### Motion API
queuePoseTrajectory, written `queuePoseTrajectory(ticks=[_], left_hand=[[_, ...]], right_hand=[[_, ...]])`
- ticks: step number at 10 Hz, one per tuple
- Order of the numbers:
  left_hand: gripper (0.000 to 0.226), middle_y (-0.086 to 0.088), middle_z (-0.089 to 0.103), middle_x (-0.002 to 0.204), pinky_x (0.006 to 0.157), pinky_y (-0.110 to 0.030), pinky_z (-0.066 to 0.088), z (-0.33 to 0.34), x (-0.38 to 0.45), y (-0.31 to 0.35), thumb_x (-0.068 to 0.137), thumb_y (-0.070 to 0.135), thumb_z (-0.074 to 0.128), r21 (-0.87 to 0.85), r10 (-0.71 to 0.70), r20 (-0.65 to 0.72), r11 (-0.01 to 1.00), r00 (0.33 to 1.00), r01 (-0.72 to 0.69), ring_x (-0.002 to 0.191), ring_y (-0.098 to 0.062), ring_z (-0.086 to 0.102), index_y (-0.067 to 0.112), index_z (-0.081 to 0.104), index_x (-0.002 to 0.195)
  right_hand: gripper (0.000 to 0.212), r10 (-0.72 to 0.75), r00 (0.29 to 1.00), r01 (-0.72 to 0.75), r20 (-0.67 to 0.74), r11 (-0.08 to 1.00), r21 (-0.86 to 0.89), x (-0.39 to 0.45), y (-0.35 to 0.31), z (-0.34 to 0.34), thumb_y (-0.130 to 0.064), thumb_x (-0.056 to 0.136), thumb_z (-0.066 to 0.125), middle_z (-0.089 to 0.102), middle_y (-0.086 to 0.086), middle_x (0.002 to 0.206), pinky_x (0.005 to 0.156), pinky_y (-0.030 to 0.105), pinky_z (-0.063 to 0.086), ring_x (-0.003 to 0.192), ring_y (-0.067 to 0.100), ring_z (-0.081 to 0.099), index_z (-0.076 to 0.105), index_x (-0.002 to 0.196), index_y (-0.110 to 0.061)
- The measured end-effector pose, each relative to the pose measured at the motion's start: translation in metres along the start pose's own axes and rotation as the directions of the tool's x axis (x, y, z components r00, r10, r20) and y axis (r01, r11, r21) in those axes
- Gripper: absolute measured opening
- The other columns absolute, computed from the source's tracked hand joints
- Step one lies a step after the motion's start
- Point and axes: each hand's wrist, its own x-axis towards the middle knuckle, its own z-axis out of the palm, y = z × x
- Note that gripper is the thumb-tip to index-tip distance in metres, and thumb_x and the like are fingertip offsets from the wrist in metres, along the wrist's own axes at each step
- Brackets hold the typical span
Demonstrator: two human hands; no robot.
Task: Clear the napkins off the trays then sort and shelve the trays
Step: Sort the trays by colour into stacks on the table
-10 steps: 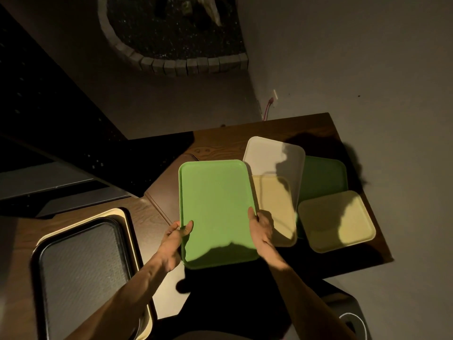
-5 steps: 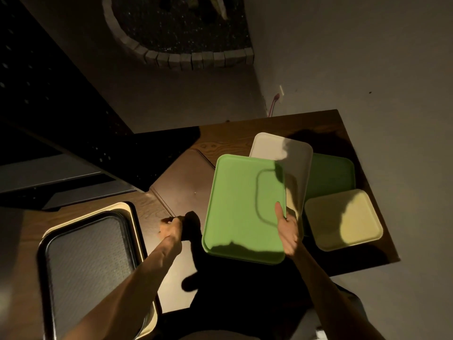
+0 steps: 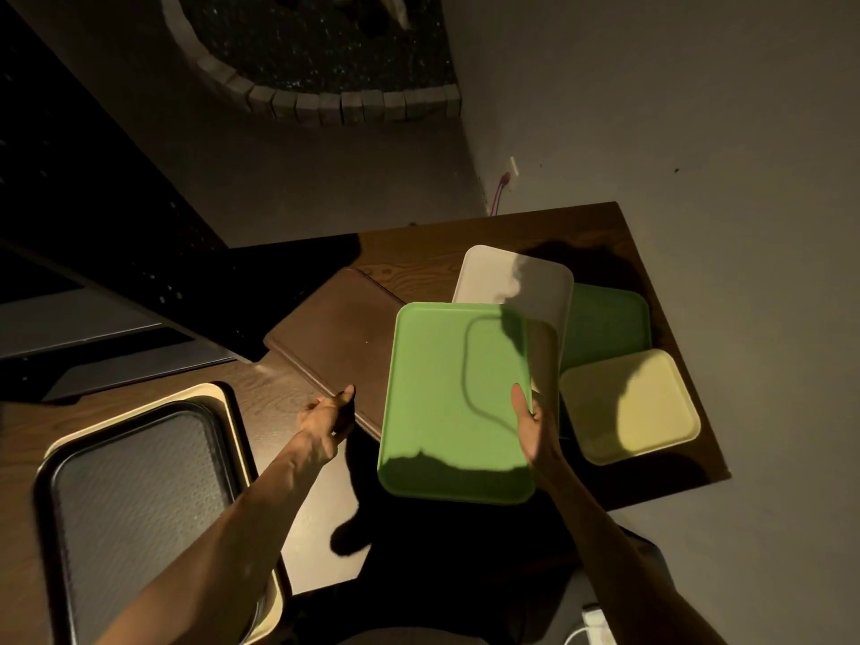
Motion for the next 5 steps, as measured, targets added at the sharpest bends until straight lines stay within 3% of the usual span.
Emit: queuePoseTrajectory(ticks=[1,2,3,4,5], left_hand=[[0.047,-0.002,0.043,0.053,0.061,-0.03,0.05,0.0,-0.006,0.002,0.084,0.012,0.074,-0.057,0.1,0.004,0.993,0.995,-0.1,0.053,-0.017,0.04,0.022,0.033,0.063],[0.053,0.0,0.044,0.055,0.064,-0.03,0.051,-0.006,-0.02,0.013,0.081,0.006,0.076,-0.088,0.182,0.063,0.98,0.981,-0.177,0.057,-0.015,0.043,0.024,0.031,0.059],[0.042,-0.009,0.065,0.082,0.065,-0.03,0.056,-0.012,-0.041,0.029,0.084,-0.001,0.07,-0.134,0.272,0.1,0.957,0.957,-0.258,0.081,-0.018,0.064,0.02,0.041,0.062],[0.036,-0.009,0.071,0.096,0.066,-0.033,0.05,-0.014,-0.065,0.048,0.086,0.004,0.069,-0.051,0.368,0.135,0.93,0.92,-0.364,0.089,-0.022,0.066,0.02,0.044,0.065],[0.023,-0.007,0.068,0.088,0.066,-0.037,0.052,-0.015,-0.088,0.068,0.086,0.004,0.067,0.095,0.513,0.175,0.841,0.841,-0.533,0.084,-0.022,0.065,0.014,0.05,0.075]], right_hand=[[0.081,0.079,0.995,-0.077,0.06,0.997,-0.023,-0.001,0.005,-0.006,-0.073,0.087,0.042,0.04,0.0,0.15,0.118,0.048,0.028,0.142,0.023,0.035,0.031,0.151,-0.024],[0.074,0.03,0.998,-0.037,0.048,0.986,0.159,0.01,0.005,-0.006,-0.063,0.087,0.057,0.051,-0.003,0.144,0.112,0.039,0.041,0.135,0.022,0.047,0.041,0.146,-0.019],[0.042,0.033,0.999,-0.03,-0.003,0.959,0.281,0.001,-0.023,-0.006,-0.017,0.102,0.049,0.052,0.0,0.132,0.078,0.004,0.048,0.118,0.016,0.05,0.044,0.141,-0.003],[0.05,0.087,0.996,-0.085,0.02,0.861,0.501,-0.002,-0.034,-0.012,-0.024,0.099,0.055,0.065,0.009,0.117,0.062,-0.001,0.044,0.103,0.014,0.057,0.045,0.142,-0.001],[0.054,0.114,0.992,-0.128,0.059,0.836,0.533,-0.02,-0.046,-0.016,-0.012,0.104,0.03,0.061,0.027,0.118,0.099,0.019,0.04,0.116,0.025,0.057,0.02,0.154,-0.028]])
